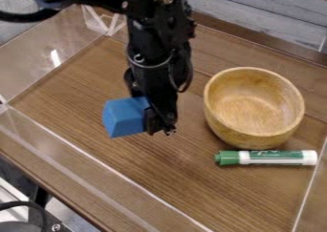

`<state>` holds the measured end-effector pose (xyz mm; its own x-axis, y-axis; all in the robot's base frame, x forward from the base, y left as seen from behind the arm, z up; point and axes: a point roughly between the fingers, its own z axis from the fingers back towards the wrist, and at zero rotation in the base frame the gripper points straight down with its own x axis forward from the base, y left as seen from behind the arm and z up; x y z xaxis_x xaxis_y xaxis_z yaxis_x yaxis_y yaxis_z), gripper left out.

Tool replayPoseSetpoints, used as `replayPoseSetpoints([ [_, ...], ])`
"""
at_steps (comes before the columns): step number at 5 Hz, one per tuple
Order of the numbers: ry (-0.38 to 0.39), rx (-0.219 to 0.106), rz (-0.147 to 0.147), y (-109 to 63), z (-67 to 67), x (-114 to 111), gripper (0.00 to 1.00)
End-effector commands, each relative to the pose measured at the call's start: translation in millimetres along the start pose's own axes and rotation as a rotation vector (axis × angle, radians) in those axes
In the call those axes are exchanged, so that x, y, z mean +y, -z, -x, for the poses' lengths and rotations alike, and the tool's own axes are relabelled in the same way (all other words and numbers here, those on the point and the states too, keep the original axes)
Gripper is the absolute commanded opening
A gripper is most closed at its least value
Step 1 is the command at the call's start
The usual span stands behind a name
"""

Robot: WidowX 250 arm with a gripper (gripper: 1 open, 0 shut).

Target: Remove the blue block from inside the brown bowl and put it on the table

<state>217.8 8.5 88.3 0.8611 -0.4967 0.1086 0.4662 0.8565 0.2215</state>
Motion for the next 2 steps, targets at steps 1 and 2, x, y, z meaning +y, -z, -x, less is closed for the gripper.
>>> replayPoseSetpoints([
  [1, -0.015, -0.051, -0.023, -6.1, -3.2, 5.6, 0.00],
  [2, -0.016, -0.057, -0.021, -1.0, -1.8, 5.1, 0.00],
])
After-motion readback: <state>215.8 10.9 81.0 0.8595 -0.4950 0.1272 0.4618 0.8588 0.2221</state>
